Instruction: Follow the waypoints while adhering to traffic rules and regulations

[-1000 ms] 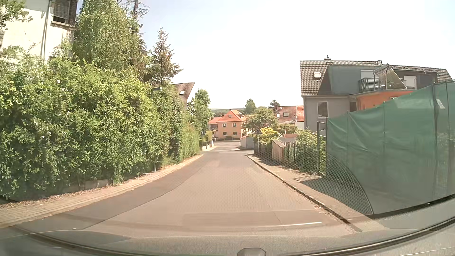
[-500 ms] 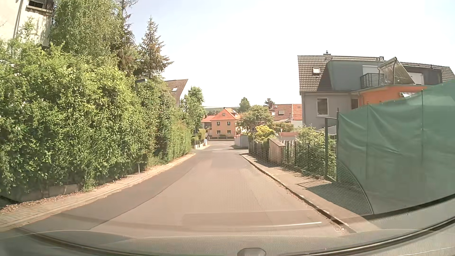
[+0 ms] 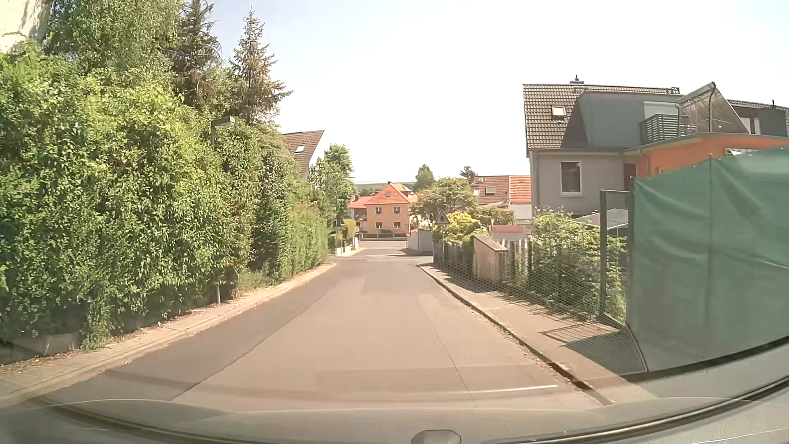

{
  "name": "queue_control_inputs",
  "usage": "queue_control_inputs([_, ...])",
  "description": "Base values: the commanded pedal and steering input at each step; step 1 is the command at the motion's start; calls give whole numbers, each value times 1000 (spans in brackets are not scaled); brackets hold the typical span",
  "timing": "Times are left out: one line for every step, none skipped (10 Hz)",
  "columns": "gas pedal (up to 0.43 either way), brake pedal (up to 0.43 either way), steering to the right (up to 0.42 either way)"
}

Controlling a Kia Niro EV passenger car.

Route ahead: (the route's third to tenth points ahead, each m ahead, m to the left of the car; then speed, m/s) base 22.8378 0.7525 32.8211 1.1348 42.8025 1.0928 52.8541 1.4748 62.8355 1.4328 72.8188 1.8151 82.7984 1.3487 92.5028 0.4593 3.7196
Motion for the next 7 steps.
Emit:
queue_control_inputs([0,195,-17])
queue_control_inputs([0,195,-19])
queue_control_inputs([0,195,-20])
queue_control_inputs([0,195,-19])
queue_control_inputs([0,195,-16])
queue_control_inputs([0,195,-15])
queue_control_inputs([0,201,-13])
